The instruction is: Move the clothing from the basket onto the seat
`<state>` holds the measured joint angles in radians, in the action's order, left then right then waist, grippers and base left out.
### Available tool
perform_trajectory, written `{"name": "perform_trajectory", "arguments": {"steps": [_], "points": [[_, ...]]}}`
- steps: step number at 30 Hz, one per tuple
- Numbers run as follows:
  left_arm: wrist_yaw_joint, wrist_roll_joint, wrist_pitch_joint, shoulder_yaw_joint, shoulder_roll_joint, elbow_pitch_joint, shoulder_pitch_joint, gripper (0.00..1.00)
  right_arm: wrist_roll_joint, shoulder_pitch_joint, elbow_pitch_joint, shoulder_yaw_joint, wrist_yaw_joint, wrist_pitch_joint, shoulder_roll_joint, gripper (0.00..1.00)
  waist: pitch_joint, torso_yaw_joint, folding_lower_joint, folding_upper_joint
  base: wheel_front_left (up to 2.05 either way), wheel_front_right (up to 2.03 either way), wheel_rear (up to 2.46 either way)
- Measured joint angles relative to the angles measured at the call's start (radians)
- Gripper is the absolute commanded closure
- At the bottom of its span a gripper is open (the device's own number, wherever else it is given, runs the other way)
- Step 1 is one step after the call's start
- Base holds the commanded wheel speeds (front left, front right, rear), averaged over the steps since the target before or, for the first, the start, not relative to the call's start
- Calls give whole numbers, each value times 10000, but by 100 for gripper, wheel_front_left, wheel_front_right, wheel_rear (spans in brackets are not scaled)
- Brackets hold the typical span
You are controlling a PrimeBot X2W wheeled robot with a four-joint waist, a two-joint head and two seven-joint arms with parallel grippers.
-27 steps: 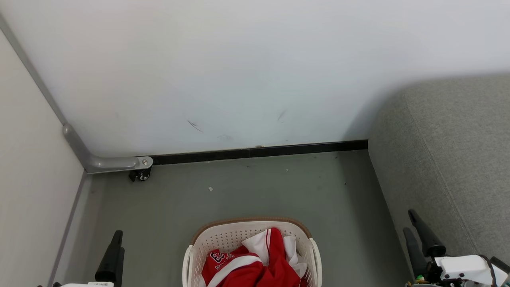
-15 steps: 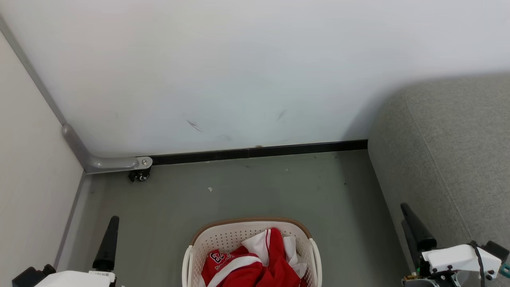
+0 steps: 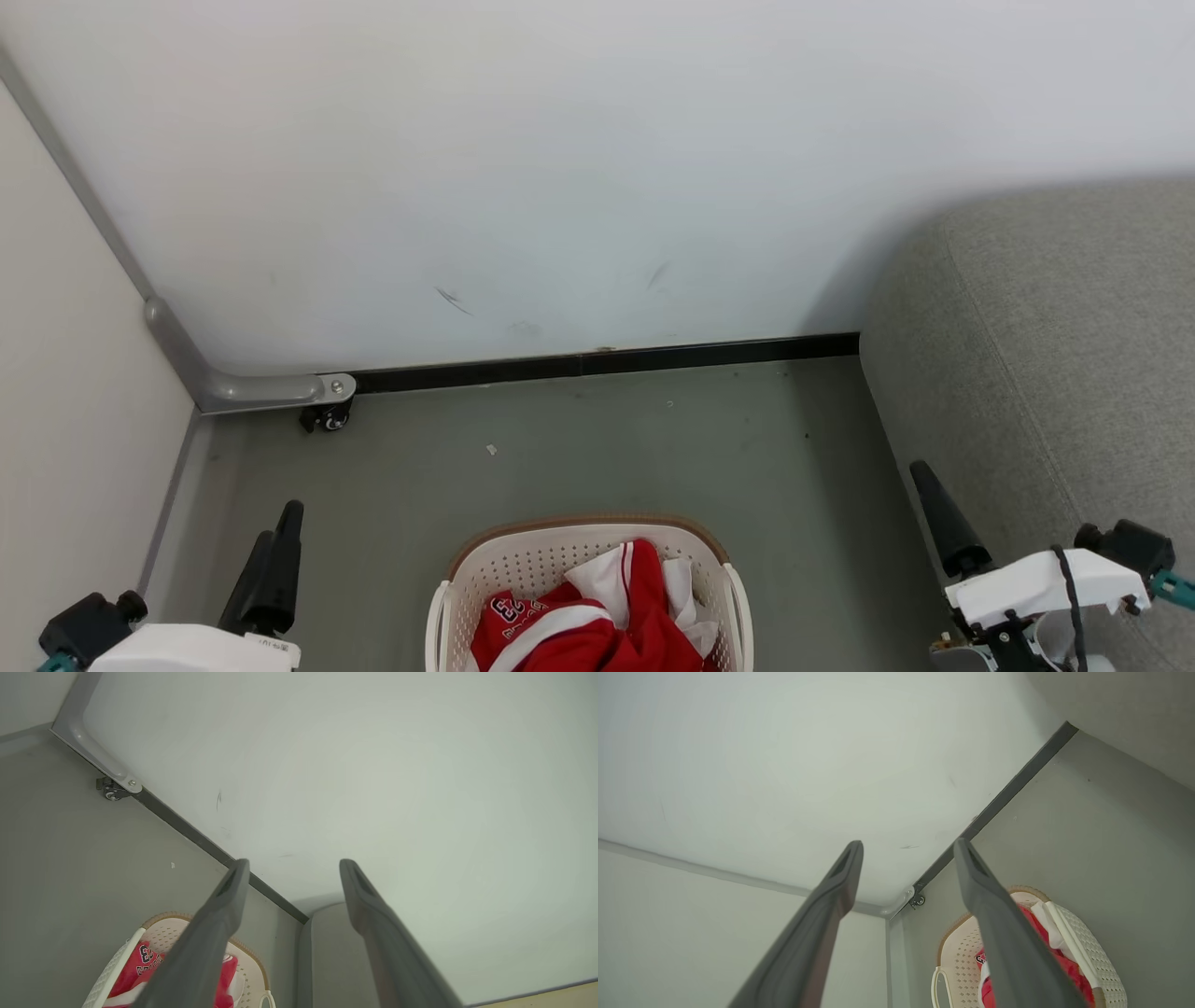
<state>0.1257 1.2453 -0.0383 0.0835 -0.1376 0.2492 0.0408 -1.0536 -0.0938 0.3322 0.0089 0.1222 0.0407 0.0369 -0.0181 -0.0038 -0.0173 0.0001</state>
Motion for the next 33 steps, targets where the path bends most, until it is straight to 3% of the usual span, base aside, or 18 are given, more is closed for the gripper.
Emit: {"name": "perform_trajectory", "arguments": {"steps": [6,21,33], "points": [[0,-738,-253,259,-73,-13,154,0,1285,-220,-107,82,4,176,0,0,-51,2,3,0,0,0,0],[0,-3540,-792,387,-314,-447,301,0,4372,-220,-387,213,8,756,-12,0,-42,-1,132,0,0,0,0],[2,-5041,-1229,635,-309,-550,334,0,6360,-381,-625,454,8,1191,-13,0,34,-33,160,0,0,0,0]]}}
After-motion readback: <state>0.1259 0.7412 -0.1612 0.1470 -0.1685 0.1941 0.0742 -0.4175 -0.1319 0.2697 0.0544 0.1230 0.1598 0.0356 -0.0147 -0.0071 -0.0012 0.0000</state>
